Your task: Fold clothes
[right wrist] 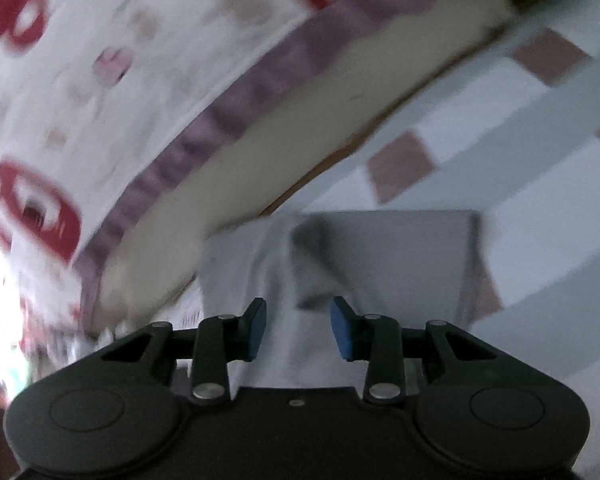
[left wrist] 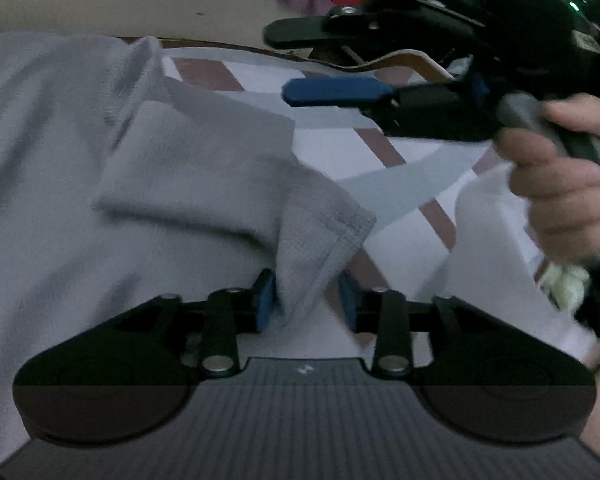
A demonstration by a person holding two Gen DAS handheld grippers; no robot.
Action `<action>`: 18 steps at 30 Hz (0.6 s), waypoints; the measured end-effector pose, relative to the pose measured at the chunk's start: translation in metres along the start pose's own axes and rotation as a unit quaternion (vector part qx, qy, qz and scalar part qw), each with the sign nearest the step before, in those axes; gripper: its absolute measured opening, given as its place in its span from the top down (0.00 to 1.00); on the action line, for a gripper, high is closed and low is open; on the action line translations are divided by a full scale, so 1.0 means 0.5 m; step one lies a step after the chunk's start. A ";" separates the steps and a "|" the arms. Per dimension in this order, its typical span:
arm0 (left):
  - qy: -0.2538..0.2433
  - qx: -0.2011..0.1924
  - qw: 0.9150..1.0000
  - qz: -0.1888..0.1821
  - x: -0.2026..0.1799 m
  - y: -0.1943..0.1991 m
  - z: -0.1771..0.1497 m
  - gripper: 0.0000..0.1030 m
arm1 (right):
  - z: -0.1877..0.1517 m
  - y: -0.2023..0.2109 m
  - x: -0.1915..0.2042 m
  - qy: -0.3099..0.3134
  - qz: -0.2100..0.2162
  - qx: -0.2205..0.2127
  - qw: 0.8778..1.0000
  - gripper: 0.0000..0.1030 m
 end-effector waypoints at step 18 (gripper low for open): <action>0.096 -0.096 0.980 0.147 0.242 0.193 0.019 0.52 | -0.066 -0.163 0.079 0.356 -0.139 0.145 0.913 0.48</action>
Point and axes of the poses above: each gripper's, at about its wrist camera, not at the fingertips, and y roughly against the way its jaws point, x to its left, z to its top, the point moved 2 cm from there along -y, roughly the way its jaws point, and after that the axes turned 2 degrees about z, right-handed, at the moved point
